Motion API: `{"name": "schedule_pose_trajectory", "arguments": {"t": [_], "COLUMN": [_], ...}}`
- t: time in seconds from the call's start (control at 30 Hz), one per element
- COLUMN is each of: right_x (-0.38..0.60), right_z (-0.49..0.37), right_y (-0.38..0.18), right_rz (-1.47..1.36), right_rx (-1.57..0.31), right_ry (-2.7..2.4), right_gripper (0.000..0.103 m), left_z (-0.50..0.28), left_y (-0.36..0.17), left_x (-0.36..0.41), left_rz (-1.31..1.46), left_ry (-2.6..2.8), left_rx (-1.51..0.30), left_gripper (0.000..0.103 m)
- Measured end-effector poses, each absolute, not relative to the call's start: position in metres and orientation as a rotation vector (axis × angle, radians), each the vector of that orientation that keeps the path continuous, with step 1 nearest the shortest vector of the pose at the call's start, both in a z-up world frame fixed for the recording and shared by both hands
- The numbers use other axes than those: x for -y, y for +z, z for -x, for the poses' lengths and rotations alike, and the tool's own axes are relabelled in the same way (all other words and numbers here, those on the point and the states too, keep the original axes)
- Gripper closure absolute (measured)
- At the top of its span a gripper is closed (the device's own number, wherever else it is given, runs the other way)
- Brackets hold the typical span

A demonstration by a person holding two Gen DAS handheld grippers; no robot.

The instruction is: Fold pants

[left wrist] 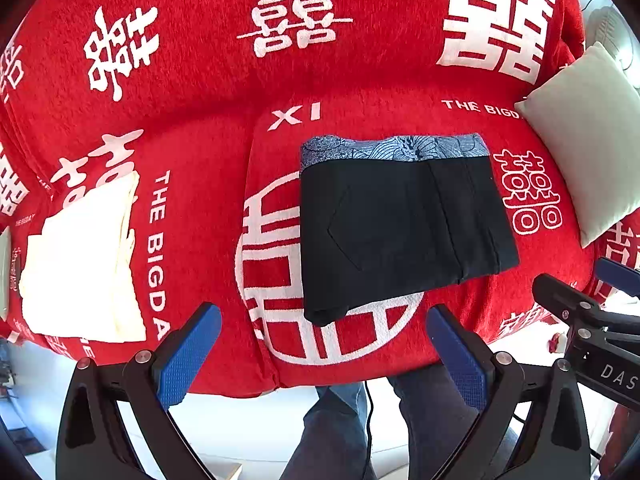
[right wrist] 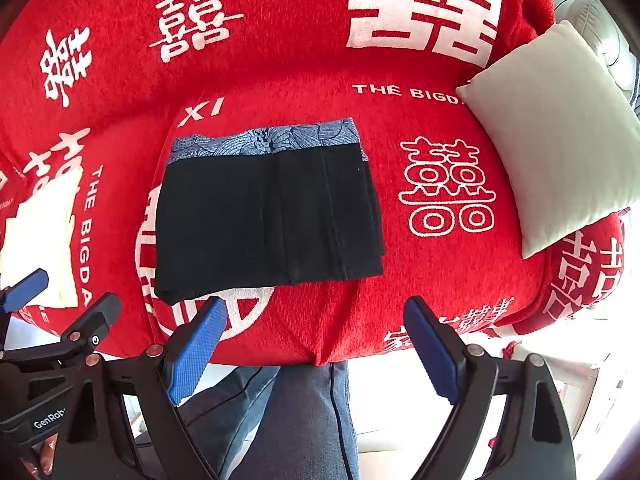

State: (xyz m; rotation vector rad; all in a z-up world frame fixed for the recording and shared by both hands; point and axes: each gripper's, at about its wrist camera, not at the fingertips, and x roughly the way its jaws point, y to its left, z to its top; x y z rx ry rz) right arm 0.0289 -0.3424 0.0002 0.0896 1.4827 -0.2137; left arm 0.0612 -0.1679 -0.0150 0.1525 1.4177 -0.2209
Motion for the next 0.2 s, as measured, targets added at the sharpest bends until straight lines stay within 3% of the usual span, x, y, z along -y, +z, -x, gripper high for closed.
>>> {"name": "schedule_pose_trajectory", "arguments": {"t": [0.2], "right_x": [0.3429], "right_z": [-0.0285], "right_y": [-0.0009], "right_rz": [-0.089], "right_rx": [-1.484], "right_ry": [-0.214], "right_gripper": [0.011], "left_z": [-0.0603], "left_y": [-0.0132], "left_x": [0.1706], "left_rz": [-0.163], "left_ry": [-0.225], "left_rx": [-1.407], "left_gripper": [0.000]}}
